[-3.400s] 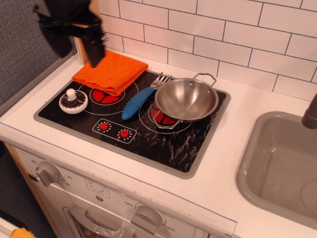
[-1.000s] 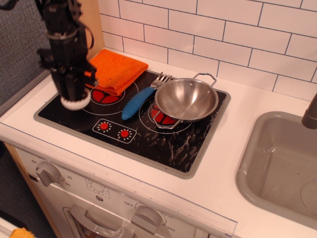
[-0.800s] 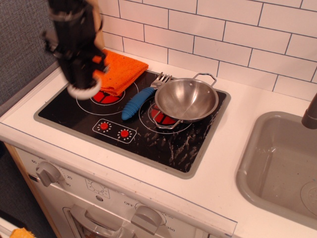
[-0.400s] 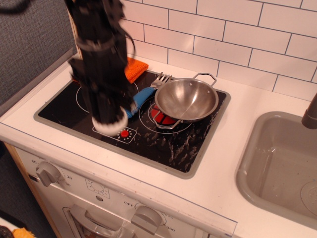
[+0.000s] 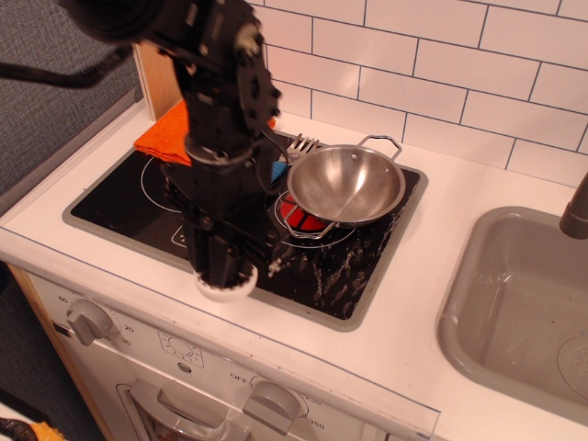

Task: Place the button on the right in the front edge.

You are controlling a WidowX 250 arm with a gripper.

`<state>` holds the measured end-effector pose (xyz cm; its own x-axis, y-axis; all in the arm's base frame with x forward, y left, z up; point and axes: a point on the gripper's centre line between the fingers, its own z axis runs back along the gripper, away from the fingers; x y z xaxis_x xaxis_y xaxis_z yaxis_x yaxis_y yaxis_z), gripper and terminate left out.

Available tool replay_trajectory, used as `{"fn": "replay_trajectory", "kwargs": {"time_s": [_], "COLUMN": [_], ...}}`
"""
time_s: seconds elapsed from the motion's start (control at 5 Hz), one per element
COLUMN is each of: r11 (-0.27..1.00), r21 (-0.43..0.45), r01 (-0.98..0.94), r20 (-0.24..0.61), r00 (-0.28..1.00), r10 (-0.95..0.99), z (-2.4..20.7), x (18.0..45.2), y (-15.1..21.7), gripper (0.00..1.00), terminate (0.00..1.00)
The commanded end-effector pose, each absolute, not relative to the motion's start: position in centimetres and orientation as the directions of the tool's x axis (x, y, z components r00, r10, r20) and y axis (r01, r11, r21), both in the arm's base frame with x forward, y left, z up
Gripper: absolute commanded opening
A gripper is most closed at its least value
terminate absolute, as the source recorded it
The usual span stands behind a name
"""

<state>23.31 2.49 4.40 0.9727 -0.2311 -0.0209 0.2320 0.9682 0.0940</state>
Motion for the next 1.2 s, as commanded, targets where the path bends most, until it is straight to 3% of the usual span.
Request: {"fn": "replay_trajectory", "kwargs": {"time_s": [0.0,0.8,1.0], "r11": [0.953,0.961,0.969], "r21": [0.140,0.125,0.108], "r01": [0.271,0.247,0.223], "r20": [-0.002,0.050,0.077], "r00": [0.962,0.966,0.970], "r10": [-0.273,-0.255,-0.231], "z": [3.7,3.8,5.0], "x": [24.5,26.8,27.0], "y": [2.1,2.0,2.2], "gripper": [0.00,0.00,1.00], "terminate": [0.00,0.00,0.00]}}
